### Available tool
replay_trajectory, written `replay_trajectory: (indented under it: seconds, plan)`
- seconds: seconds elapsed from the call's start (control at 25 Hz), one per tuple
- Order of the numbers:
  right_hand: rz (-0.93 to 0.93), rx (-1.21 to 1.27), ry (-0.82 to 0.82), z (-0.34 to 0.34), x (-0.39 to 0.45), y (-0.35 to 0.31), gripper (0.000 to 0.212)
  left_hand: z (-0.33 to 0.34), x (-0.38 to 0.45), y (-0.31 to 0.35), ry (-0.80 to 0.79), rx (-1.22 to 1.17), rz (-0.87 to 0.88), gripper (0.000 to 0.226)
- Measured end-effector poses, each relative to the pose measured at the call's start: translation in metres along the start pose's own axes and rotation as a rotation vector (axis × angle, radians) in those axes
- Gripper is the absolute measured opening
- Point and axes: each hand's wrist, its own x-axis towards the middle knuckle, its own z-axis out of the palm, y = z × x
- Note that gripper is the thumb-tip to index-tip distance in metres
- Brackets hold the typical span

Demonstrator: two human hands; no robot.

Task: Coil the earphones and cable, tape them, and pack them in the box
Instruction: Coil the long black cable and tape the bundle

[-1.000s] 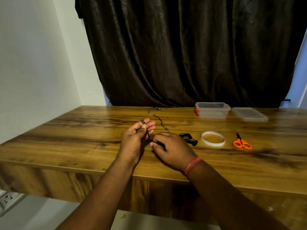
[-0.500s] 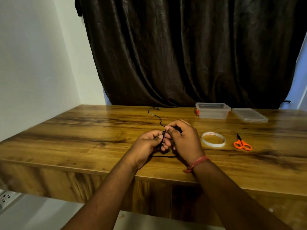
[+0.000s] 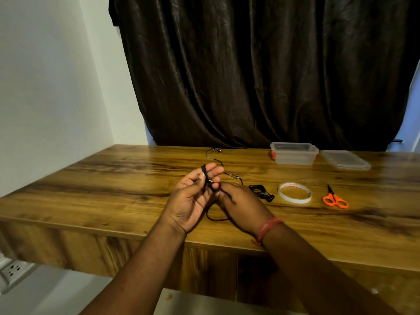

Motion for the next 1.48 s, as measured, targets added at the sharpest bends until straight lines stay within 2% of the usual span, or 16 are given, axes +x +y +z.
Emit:
replay_trajectory:
  seconds: [0.08,0.2,0.32,0.48,0.56,0.72,0.84,1.0,1.12,1.24,1.36,1.48]
  plan:
    - [-0.014,-0.098,-0.034,0.002,-0.003,-0.004,0.007,-0.001,0.002,0.0,0.079,0.013,0.084,0.03]
    - [-0.084,-0.189,-0.017,0.001,-0.005,-0.008,0.012,-0.007,0.006,-0.001,0.209,0.053,0.185,0.03]
    - [-0.078,0.006,0.046,-0.002,-0.006,-0.013,0.012,-0.008,0.012,-0.007,0.346,0.274,0.238,0.029]
    - [0.107,0.427,0.17,-0.012,-0.003,-0.01,0.009,-0.004,0.013,-0.026,0.262,0.691,0.176,0.025]
    - [0.11,0.396,0.237,-0.015,-0.001,-0.006,0.01,-0.005,0.014,-0.031,0.172,0.819,0.123,0.023]
    - [0.086,0.262,0.358,-0.017,0.001,-0.003,0.008,-0.001,0.011,-0.028,0.079,0.583,-0.067,0.027]
    - [0.116,0.188,0.421,-0.018,0.004,0.004,0.008,0.002,0.004,-0.018,-0.025,0.516,-0.131,0.03]
    - [0.096,0.036,0.281,-0.012,0.005,0.012,0.015,0.001,-0.001,-0.007,-0.092,0.298,-0.116,0.026]
    - [0.034,-0.129,0.117,-0.005,0.003,0.009,0.019,0.001,-0.002,-0.003,-0.034,0.109,-0.044,0.029]
    - [-0.019,-0.219,-0.06,0.001,-0.001,0.0,0.012,-0.004,0.002,-0.002,0.082,0.01,0.073,0.029]
    - [-0.101,-0.275,-0.068,-0.002,-0.006,-0.007,0.015,-0.01,0.008,-0.002,0.216,0.075,0.169,0.026]
    - [-0.119,-0.201,0.019,-0.007,-0.008,-0.012,0.013,-0.014,0.015,-0.012,0.323,0.263,0.169,0.024]
